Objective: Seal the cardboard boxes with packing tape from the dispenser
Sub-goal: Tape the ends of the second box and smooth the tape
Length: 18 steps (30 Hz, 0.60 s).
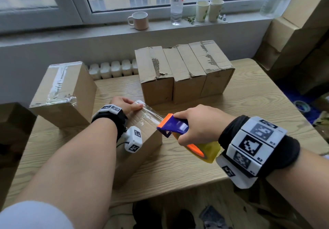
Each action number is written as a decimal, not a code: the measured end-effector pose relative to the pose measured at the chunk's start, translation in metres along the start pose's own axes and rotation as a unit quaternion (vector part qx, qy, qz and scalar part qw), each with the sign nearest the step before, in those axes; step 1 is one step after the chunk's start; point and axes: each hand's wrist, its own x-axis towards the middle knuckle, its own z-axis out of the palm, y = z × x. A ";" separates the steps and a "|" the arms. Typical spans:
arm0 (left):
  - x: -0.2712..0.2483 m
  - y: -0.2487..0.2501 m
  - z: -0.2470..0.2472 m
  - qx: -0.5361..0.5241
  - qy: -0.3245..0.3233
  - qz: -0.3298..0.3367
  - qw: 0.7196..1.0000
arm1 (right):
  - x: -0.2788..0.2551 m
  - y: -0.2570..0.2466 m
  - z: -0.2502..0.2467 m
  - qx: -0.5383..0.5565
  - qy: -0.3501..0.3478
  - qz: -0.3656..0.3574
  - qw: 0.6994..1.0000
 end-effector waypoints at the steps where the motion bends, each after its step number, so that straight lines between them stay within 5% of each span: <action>1: -0.001 0.000 0.001 -0.003 0.004 -0.002 1.000 | -0.002 0.002 0.001 0.002 0.002 -0.002 1.000; 18: -0.009 -0.001 0.003 -0.013 0.007 -0.017 1.000 | 0.026 0.001 0.017 -0.007 -0.033 0.017 0.999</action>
